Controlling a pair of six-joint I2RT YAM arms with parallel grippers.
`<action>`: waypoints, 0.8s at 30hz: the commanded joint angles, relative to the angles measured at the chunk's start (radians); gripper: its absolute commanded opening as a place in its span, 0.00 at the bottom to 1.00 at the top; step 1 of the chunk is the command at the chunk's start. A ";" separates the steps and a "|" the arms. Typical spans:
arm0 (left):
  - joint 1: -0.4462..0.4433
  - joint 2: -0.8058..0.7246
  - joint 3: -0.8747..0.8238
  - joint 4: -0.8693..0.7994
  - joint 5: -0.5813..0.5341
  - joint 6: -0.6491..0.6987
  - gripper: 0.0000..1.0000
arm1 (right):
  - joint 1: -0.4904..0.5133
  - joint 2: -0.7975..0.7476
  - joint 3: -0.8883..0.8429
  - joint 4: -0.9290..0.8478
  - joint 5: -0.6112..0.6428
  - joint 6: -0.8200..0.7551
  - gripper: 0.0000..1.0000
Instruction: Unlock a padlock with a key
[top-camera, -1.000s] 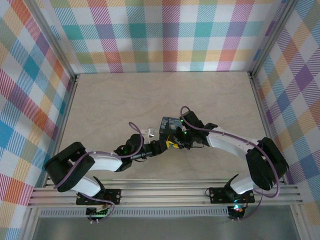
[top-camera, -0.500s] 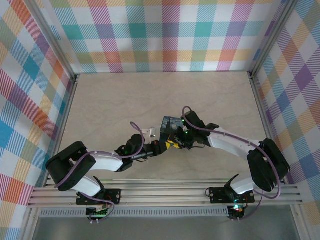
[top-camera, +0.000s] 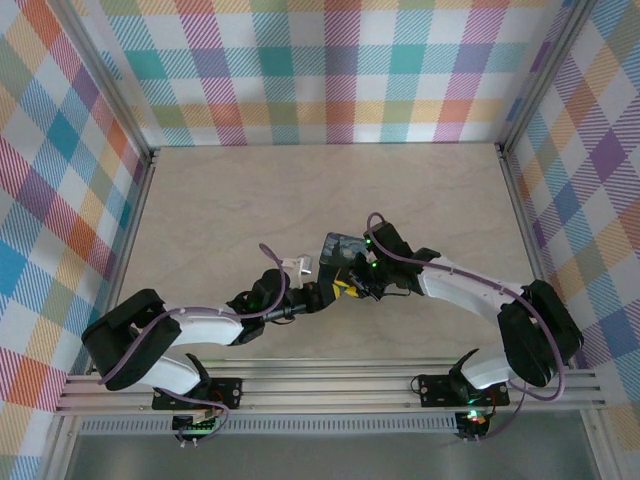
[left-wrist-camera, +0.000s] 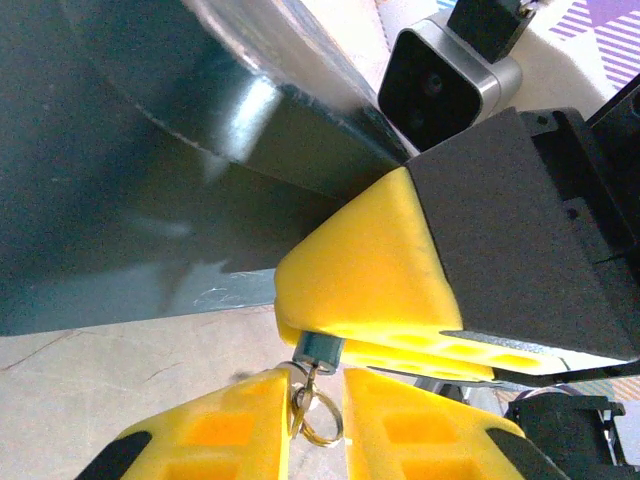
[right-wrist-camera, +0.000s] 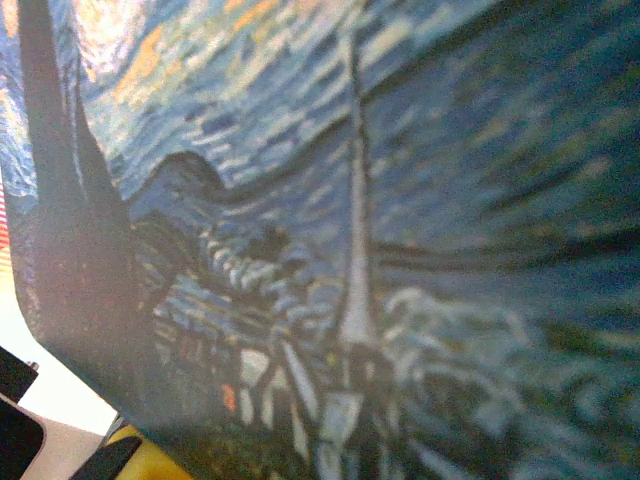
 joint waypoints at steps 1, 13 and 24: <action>-0.013 0.016 0.033 0.032 0.017 0.014 0.17 | 0.002 -0.012 -0.020 -0.001 -0.045 0.035 0.00; -0.013 0.067 0.053 0.076 0.065 0.030 0.00 | -0.019 -0.023 -0.021 -0.006 -0.054 0.046 0.00; -0.204 -0.032 0.156 -0.256 -0.162 0.585 0.00 | -0.068 -0.068 -0.027 -0.100 -0.141 0.020 0.02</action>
